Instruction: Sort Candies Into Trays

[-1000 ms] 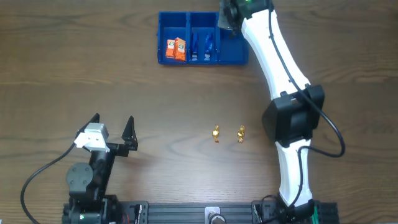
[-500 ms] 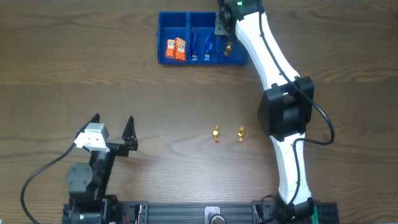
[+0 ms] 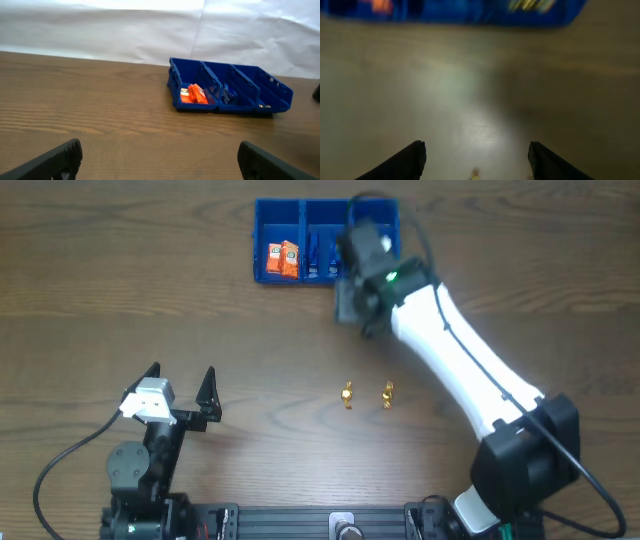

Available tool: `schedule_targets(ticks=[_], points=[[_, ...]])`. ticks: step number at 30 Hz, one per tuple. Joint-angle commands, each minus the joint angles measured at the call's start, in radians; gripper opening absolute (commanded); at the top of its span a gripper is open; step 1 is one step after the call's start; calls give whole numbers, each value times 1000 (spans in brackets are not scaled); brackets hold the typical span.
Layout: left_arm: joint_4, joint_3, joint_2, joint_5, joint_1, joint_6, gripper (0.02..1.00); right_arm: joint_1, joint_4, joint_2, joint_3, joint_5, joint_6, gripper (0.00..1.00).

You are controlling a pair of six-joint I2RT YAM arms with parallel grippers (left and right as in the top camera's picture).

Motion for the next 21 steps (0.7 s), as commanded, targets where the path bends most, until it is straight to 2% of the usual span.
schedule_targets(ticks=[1, 3, 6, 21], points=[[-31, -20, -5, 21, 5, 11, 998, 94, 77, 31, -223, -117, 145, 667], [-31, -20, -5, 21, 5, 11, 998, 128, 121, 31, -293, -116, 198, 625], [-31, -20, -5, 21, 5, 11, 998, 139, 129, 34, -342, -117, 228, 617], [-31, -20, -5, 21, 5, 11, 998, 145, 160, 80, -379, -78, 275, 538]])
